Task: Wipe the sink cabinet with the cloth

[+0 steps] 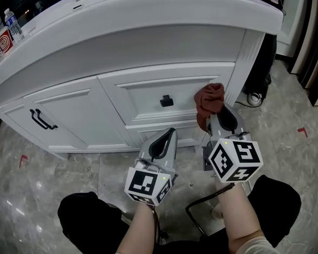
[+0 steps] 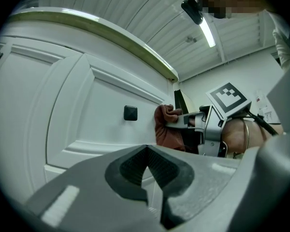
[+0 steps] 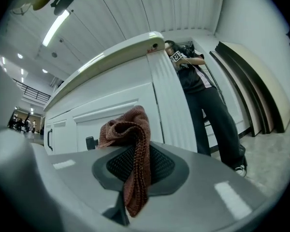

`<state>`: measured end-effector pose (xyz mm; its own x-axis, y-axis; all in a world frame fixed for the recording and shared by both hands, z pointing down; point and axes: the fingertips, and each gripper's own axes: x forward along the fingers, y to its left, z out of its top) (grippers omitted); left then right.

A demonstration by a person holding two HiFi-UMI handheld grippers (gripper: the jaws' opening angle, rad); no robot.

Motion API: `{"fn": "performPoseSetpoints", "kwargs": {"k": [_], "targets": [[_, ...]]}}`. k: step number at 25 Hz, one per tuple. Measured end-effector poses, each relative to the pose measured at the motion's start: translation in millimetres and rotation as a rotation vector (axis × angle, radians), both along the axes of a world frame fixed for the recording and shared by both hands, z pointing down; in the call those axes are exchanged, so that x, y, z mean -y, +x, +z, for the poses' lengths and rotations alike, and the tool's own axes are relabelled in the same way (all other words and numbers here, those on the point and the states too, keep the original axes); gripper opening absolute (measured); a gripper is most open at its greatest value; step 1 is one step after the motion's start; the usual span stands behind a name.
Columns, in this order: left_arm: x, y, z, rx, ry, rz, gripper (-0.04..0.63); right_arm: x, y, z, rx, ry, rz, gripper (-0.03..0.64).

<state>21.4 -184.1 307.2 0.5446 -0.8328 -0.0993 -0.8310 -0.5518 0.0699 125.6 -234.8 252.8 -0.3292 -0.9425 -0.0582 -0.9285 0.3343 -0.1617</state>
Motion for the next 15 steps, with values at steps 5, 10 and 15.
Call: {"fn": "performPoseSetpoints", "kwargs": {"k": [5, 10, 15], "targets": [[-3, 15, 9, 0.007, -0.011, 0.025, 0.0, 2, 42, 9, 0.054, -0.04, 0.097, 0.087], [-5, 14, 18, 0.005, -0.021, 0.032, 0.0, -5, 41, 10, 0.076, -0.036, 0.1, 0.087], [-5, -16, 15, -0.007, -0.019, -0.013, 0.0, -18, -32, 7, 0.059, -0.006, -0.058, 0.087]]}}
